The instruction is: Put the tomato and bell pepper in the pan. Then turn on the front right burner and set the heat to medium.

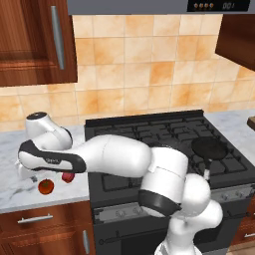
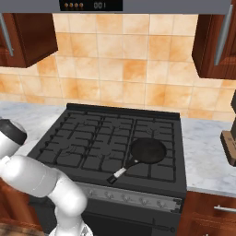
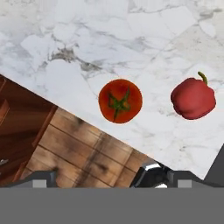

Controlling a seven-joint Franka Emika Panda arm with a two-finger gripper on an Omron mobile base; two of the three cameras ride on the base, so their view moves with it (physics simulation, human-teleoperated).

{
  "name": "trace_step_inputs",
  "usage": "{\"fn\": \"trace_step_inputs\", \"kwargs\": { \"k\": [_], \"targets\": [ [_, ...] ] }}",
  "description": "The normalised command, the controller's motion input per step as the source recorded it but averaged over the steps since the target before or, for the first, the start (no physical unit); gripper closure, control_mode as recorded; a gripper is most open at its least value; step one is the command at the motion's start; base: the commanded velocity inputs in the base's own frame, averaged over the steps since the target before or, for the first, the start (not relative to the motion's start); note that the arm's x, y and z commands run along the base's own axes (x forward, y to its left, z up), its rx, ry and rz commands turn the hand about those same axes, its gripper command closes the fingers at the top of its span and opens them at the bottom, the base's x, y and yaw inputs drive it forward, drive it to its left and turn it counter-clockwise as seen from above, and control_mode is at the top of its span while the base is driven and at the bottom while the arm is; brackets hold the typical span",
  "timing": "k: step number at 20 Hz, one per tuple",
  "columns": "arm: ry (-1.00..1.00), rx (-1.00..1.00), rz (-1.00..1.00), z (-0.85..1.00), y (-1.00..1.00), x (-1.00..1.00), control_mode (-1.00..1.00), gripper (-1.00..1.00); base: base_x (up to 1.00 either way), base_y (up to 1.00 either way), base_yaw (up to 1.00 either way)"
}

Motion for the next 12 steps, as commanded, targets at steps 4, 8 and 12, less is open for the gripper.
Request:
{"fn": "trace_step_inputs", "kwargs": {
  "k": [4, 8, 12],
  "targets": [
    [0.00, 0.00, -0.02, -0.29, 0.00, 0.18, -1.00, -1.00, 0.00, 0.00, 0.00],
    [0.00, -0.01, 0.00, -0.27, 0.10, 0.24, -1.00, -1.00, 0.00, 0.00, 0.00],
    [0.00, -0.01, 0.00, -0.21, 0.02, 0.34, -1.00, -1.00, 0.00, 0.00, 0.00]
  ]
}}
